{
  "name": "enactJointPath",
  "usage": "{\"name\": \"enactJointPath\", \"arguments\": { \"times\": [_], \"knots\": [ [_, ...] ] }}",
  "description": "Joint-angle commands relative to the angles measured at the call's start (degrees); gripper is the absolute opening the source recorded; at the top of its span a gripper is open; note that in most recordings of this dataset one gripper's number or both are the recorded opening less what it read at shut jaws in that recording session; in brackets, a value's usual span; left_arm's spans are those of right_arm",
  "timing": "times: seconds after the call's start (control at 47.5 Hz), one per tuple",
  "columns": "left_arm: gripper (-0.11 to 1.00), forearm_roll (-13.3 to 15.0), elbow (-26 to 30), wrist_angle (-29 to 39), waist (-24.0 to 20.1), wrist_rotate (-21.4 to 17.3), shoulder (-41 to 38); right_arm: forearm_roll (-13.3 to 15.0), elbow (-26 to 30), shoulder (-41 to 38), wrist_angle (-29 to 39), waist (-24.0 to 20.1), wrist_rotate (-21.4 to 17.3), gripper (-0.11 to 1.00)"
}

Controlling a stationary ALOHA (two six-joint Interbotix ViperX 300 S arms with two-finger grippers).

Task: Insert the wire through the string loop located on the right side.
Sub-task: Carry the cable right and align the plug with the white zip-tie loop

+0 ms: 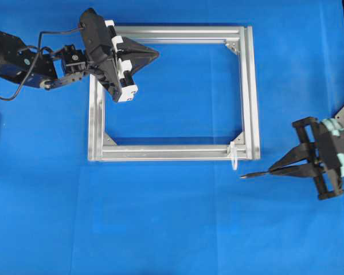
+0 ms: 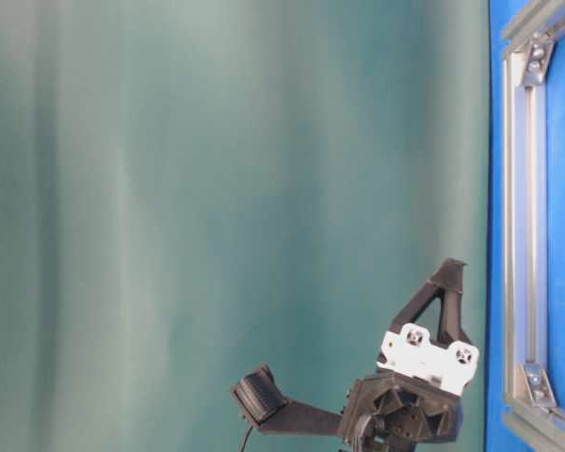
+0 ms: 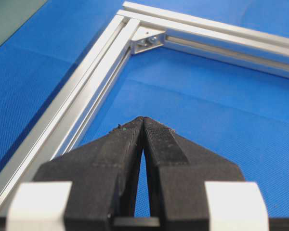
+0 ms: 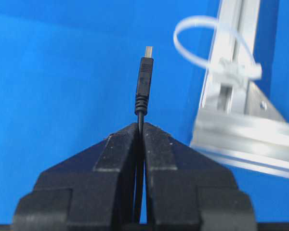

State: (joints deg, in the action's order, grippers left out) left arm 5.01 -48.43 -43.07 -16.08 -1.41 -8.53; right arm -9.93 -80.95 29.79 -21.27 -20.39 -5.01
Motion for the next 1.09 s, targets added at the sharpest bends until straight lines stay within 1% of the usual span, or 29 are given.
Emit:
{"name": "enactJointPath", "arguments": {
  "times": [0.0, 0.147, 0.358, 0.421, 0.632, 0.716, 1.074],
  "knots": [
    [0.00, -0.2, 0.5, -0.5, -0.1, 0.1, 2.0, -0.6, -1.0, 2.5, 0.5, -0.3, 0.0, -0.04],
    [0.00, -0.2, 0.5, -0.5, -0.1, 0.2, 2.0, -1.1, -2.4, 4.3, 0.5, -0.2, 0.0, -0.04],
    [0.00, -0.2, 0.7, -0.5, -0.1, 0.1, 2.0, -1.1, -2.5, 3.9, 0.2, 0.9, 0.1, -0.04],
    [0.00, -0.2, 0.6, -0.5, -0.2, 0.1, 1.9, -1.1, -2.5, 3.9, -0.1, 1.9, 0.2, -0.04],
    [0.00, -0.2, 0.6, -0.5, -0.2, 0.1, 2.0, -1.0, -2.5, 3.8, -0.8, 7.5, 0.6, -0.04],
    [0.00, -0.2, 0.6, -0.5, -0.1, 0.2, 2.0, -0.9, -2.5, 3.8, -1.1, 8.3, 0.8, -0.04],
    [0.00, -0.2, 0.5, -0.5, -0.1, 0.1, 2.0, -0.9, -2.5, 3.8, -1.4, 8.6, 0.9, -0.04]
  ]
}}
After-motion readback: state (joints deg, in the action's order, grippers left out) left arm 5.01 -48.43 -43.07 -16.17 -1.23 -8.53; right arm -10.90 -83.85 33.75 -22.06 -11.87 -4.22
